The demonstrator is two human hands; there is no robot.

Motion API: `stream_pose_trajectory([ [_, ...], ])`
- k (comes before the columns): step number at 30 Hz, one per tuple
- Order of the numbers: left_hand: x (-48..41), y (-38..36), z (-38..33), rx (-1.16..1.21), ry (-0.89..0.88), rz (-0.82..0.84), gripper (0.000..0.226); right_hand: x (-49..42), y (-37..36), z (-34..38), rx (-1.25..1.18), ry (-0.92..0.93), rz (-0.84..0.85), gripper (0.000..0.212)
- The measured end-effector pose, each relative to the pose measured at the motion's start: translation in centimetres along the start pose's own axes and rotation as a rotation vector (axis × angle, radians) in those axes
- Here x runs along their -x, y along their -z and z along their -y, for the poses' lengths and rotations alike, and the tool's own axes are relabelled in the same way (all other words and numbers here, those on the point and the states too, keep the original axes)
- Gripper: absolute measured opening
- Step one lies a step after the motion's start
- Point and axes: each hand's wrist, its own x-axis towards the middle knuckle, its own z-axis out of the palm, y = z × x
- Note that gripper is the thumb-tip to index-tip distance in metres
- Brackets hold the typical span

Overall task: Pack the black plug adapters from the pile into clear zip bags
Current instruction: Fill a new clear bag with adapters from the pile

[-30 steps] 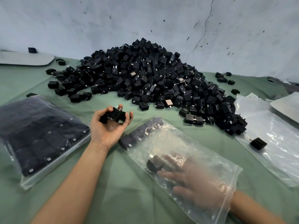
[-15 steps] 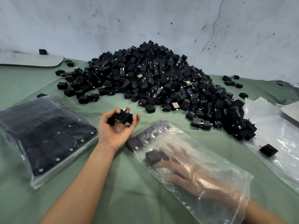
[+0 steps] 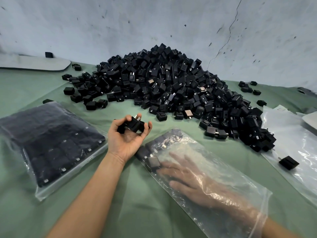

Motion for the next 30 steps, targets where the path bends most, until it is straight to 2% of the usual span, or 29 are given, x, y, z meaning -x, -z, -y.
stream_pose_trajectory([
  [7,0.0,0.0,0.0,-0.016,0.009,0.008,0.033,-0.5,0.2,0.0,0.067,-0.087,-0.065,0.038],
  [9,0.0,0.0,0.0,-0.018,0.011,0.010,0.033,-0.6,0.0,0.2,0.124,-0.070,-0.018,0.042],
  [13,0.3,-0.3,0.0,-0.045,0.024,0.023,0.034,0.0,1.2,1.6,0.056,-0.107,0.053,0.041],
  [16,0.5,-0.9,0.2,-0.069,0.048,0.039,0.035,3.4,3.3,1.8,0.364,-0.080,0.183,0.041],
  [19,0.8,-1.6,0.8,-0.084,0.105,0.080,0.032,6.4,5.5,3.3,0.478,-0.051,0.012,0.028],
  [20,0.9,-1.9,1.1,-0.079,0.134,0.097,0.032,7.4,6.2,3.6,0.520,-0.054,-0.146,0.040],
  [21,1.0,-2.1,1.5,-0.077,0.162,0.111,0.031,8.8,7.0,3.1,0.574,-0.017,-0.205,0.046],
  [23,1.2,-2.6,2.4,-0.099,0.224,0.128,0.033,11.3,9.2,3.0,0.659,-0.152,-0.148,0.020],
  [25,1.4,-3.0,3.4,-0.169,0.269,0.138,0.036,13.4,10.7,4.0,0.629,-0.253,-0.149,0.011],
  [26,1.5,-3.2,3.8,-0.216,0.277,0.144,0.037,13.7,11.1,4.5,0.522,-0.322,-0.270,0.011],
  [27,1.5,-3.3,4.3,-0.262,0.283,0.148,0.039,13.7,11.5,4.8,0.446,-0.342,-0.410,0.019],
  [30,1.8,-3.6,5.4,-0.348,0.318,0.178,0.039,11.9,12.3,5.4,0.431,-0.305,-0.666,0.039],
])
